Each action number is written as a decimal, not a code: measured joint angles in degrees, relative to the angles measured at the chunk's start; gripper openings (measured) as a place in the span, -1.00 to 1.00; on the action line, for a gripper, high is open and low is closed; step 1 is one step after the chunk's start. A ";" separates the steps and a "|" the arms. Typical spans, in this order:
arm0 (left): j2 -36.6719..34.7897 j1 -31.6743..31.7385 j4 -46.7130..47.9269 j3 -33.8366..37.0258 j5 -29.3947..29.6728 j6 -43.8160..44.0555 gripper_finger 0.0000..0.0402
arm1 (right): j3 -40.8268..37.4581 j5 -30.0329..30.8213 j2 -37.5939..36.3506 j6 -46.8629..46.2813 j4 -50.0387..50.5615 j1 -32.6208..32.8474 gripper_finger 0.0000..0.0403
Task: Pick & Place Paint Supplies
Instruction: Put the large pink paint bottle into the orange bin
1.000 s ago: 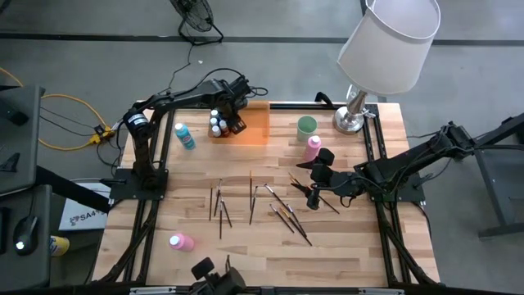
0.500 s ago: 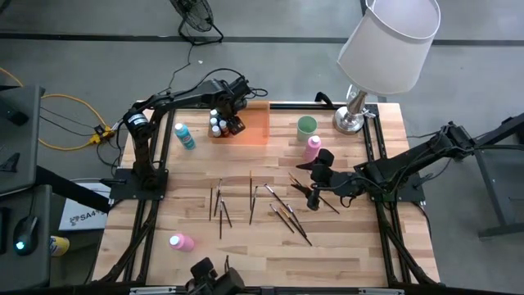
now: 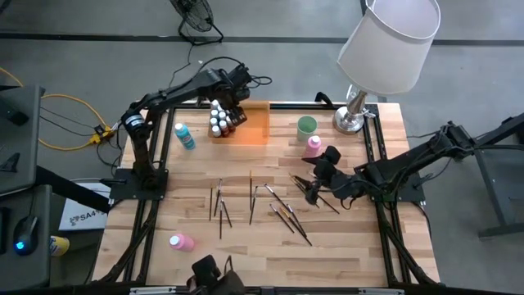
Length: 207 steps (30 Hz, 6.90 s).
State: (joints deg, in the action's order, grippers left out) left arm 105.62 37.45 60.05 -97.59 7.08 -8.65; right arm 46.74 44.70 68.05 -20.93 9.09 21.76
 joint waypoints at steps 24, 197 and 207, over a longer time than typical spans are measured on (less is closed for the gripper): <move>-36.23 -17.85 -32.98 39.50 -1.78 1.97 0.06 | -2.70 32.21 6.16 -40.10 30.17 7.12 0.45; -67.64 -24.83 -43.58 69.65 -9.50 15.20 0.06 | 45.57 -57.68 53.57 22.01 -29.22 -53.89 -0.43; -67.64 -24.83 -43.59 69.65 -9.52 15.20 0.06 | 45.57 -69.83 54.19 27.13 -29.14 -57.60 -0.43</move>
State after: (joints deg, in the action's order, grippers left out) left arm 37.98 12.62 16.45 -27.94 -2.44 6.55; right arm 92.31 -25.13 122.24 6.20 -20.06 -35.84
